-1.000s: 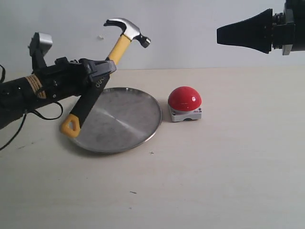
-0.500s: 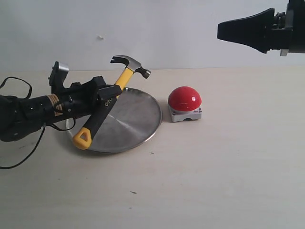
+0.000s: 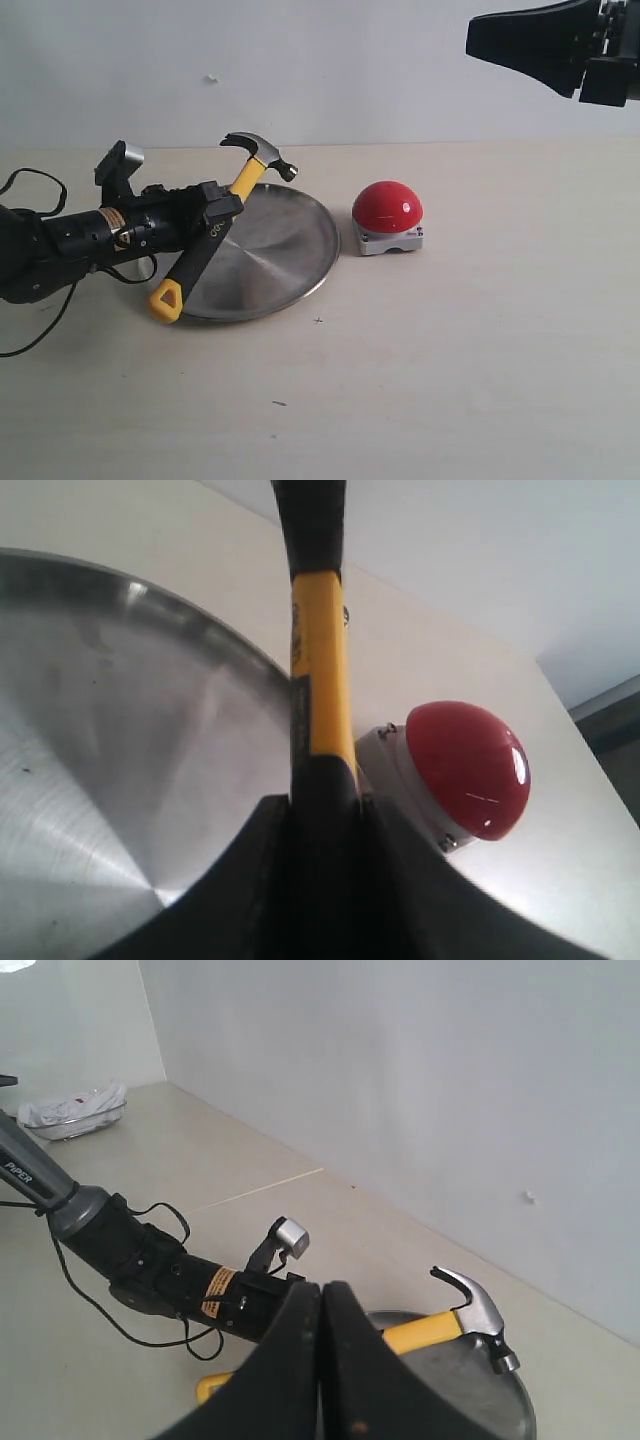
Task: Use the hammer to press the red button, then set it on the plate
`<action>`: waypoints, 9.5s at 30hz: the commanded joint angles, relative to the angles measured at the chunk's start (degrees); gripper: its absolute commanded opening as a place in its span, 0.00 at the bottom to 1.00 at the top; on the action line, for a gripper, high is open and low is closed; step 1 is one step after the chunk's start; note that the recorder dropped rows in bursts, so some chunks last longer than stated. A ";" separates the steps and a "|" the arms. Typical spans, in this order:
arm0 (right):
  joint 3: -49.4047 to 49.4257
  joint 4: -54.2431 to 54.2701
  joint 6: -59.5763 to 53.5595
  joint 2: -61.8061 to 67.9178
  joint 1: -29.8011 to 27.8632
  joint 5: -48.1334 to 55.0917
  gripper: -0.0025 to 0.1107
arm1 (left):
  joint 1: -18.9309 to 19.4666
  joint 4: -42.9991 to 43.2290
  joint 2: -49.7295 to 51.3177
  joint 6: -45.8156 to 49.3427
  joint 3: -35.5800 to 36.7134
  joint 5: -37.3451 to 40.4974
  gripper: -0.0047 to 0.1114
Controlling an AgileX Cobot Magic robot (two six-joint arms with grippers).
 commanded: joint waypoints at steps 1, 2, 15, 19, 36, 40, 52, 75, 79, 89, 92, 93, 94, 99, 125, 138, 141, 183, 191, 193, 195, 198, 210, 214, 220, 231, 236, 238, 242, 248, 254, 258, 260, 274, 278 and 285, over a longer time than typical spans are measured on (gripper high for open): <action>0.36 0.33 -0.58 -0.44 -0.30 -0.49 0.02 | 0.18 -1.69 -0.83 5.43 -0.81 -4.45 0.04; 0.36 0.33 -0.58 -0.44 -0.30 -0.49 0.02 | 0.18 -1.69 -0.71 5.43 -0.81 -4.52 0.04; 0.36 0.21 -0.58 -0.44 -0.30 -0.83 0.02 | 0.18 -5.74 4.52 5.80 -0.81 -5.56 0.04; 0.36 0.21 -0.58 -0.44 -0.30 -1.67 0.02 | 0.18 -5.82 4.50 5.64 -0.81 -6.10 0.04; 0.36 0.21 -0.58 -0.44 -0.30 -1.82 0.02 | 0.18 -5.25 4.50 6.07 -0.81 -6.10 0.15; 0.36 0.21 -0.58 -0.44 -0.30 -1.82 0.02 | 0.18 -5.25 4.50 6.11 -0.81 -6.10 0.28; 0.36 0.08 -0.58 -0.44 -0.30 -1.90 0.02 | 0.30 -4.79 3.38 5.97 -0.81 -6.21 0.51; 0.36 -1.55 6.91 -0.93 -0.30 -1.71 0.02 | 3.59 10.45 -25.92 13.19 3.28 20.17 0.04; 0.36 -1.55 7.04 -0.93 -0.30 -1.60 0.02 | 1.13 -7.02 -31.14 29.10 6.86 26.25 0.04; 0.36 -1.66 7.04 -0.93 -0.30 -1.66 0.02 | -4.51 -52.07 -42.09 67.98 24.40 9.32 0.04; 0.36 -1.66 7.04 -0.93 -0.30 -1.66 0.02 | -5.90 -52.07 -45.16 68.09 28.12 7.01 0.04; 0.36 -1.66 7.04 -0.93 -0.30 -1.66 0.02 | -6.46 -52.07 -46.21 68.09 28.94 7.14 0.04; 0.36 -1.66 7.04 -0.93 -0.30 -1.66 0.02 | -6.84 -52.07 -46.98 68.30 29.51 7.14 0.04; 0.36 -1.66 7.04 -0.93 -0.30 -1.66 0.02 | -7.83 -51.85 -52.34 68.35 33.74 7.49 0.04; 0.36 -1.65 7.04 -0.93 -0.30 -1.45 0.02 | -5.15 -51.96 -90.38 70.55 54.55 15.91 0.04; 0.36 -1.65 7.04 -0.93 -0.30 -1.45 0.02 | -2.27 -52.07 -100.34 70.00 56.69 22.47 0.04; 0.36 -1.65 7.04 -0.93 -0.30 -1.45 0.02 | 2.20 -52.27 -101.79 69.81 56.69 27.04 0.04; 0.36 -1.65 7.04 -0.93 -0.30 -1.40 0.02 | 23.33 -41.97 -122.51 64.30 56.69 60.00 0.04; 0.36 -1.65 7.04 -0.93 -0.30 -1.40 0.02 | 23.33 -36.31 -124.15 55.30 56.69 62.41 0.04; 0.36 -1.65 7.04 -0.93 -0.30 -1.40 0.02 | 23.33 -36.31 -124.15 58.42 56.69 65.26 0.04; 0.36 -1.65 7.04 -0.93 -0.30 -1.40 0.02 | 23.33 -36.19 -124.15 60.73 56.69 68.23 0.04; 0.36 -1.65 7.04 -0.93 -0.30 -1.40 0.02 | 23.33 -36.19 -124.15 61.84 56.69 68.69 0.04; 0.36 -1.65 7.04 -0.93 -0.30 -1.40 0.02 | 23.33 -36.19 -124.15 61.82 56.69 68.79 0.04; 0.36 -1.65 7.04 -0.93 -0.30 -1.40 0.02 | 23.33 -36.19 -124.15 61.82 56.69 68.79 0.04; 0.36 -2.46 7.04 -2.46 -0.29 1.25 0.02 | 23.33 -36.19 -124.15 61.69 56.69 68.77 0.04; 0.36 -2.73 6.93 -6.72 -0.29 3.80 0.02 | 23.33 -36.19 -124.15 61.68 56.69 68.88 0.04; 0.36 -9.02 8.68 -14.18 -0.29 8.88 0.02 | 23.33 -36.19 -124.15 61.68 56.69 68.88 0.04; 1.15 -16.12 11.75 -17.55 -0.29 10.60 0.02 | 23.33 -36.19 -124.15 61.68 56.69 68.88 0.04; 5.88 -16.64 12.53 -26.29 -0.29 16.01 0.02 | 23.33 -36.19 -124.15 61.68 56.69 68.92 0.04; 11.97 -14.84 14.71 -41.24 -0.29 29.86 0.02 | 23.33 -36.19 -124.15 61.68 56.69 68.92 0.04; 16.25 -14.62 29.64 -55.05 -0.29 35.83 0.02 | 23.33 -36.19 -124.15 61.68 56.69 68.92 0.04; 18.07 -14.50 30.93 -61.55 0.73 36.22 0.02 | 23.33 -36.19 -124.15 61.68 56.69 68.92 0.04; 19.02 -14.78 30.93 -63.61 3.73 36.90 0.02 | 23.33 -36.19 -124.15 61.68 56.69 68.92 0.04; 21.46 -16.64 30.28 -69.98 19.05 48.92 0.02 | 23.33 -36.19 -124.15 61.68 56.69 68.92 0.04; 22.58 -16.64 30.29 -69.98 19.05 49.78 0.02 | 23.33 -36.19 -124.15 61.68 56.69 68.92 0.04; 33.62 65.80 -50.26 -69.98 19.05 77.60 0.02 | 23.33 -36.19 -124.15 61.68 56.69 68.92 0.04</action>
